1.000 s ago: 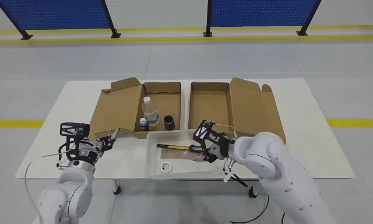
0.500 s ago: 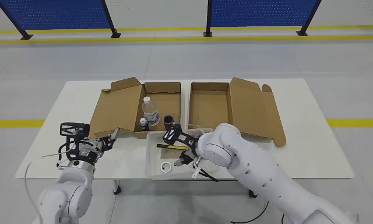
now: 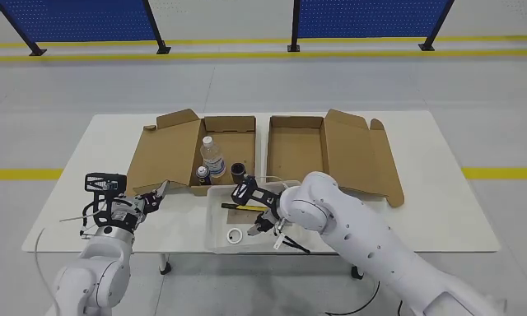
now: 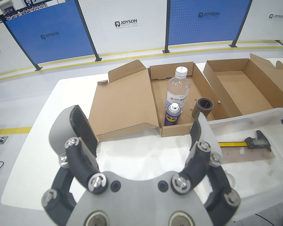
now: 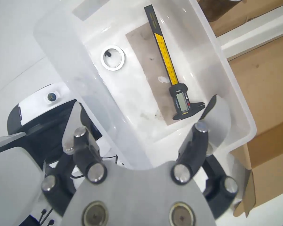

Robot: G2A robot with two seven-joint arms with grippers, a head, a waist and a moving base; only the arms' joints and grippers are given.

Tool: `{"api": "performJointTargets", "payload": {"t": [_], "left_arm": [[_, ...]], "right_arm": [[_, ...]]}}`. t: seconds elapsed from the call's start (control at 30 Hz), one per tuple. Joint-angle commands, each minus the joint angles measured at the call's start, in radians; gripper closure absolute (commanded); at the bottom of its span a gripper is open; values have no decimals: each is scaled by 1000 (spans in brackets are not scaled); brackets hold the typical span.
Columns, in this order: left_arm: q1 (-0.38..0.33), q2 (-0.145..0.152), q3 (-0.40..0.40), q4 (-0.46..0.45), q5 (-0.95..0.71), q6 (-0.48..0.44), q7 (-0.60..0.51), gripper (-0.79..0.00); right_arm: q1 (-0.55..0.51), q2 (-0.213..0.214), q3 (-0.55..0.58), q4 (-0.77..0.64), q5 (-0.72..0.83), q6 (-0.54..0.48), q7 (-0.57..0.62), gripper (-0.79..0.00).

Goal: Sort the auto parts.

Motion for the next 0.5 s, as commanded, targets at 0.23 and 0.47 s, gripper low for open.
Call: {"api": "performJointTargets", "payload": {"t": [0.23, 0.47], "left_arm": [[0, 0, 0, 0, 0, 0, 0, -785], [0, 0, 0, 0, 0, 0, 0, -785]], "right_arm": [[-15, -7, -20, 15, -27, 2, -53, -785], [12, -51, -75, 101, -2, 115, -71, -785]]}}
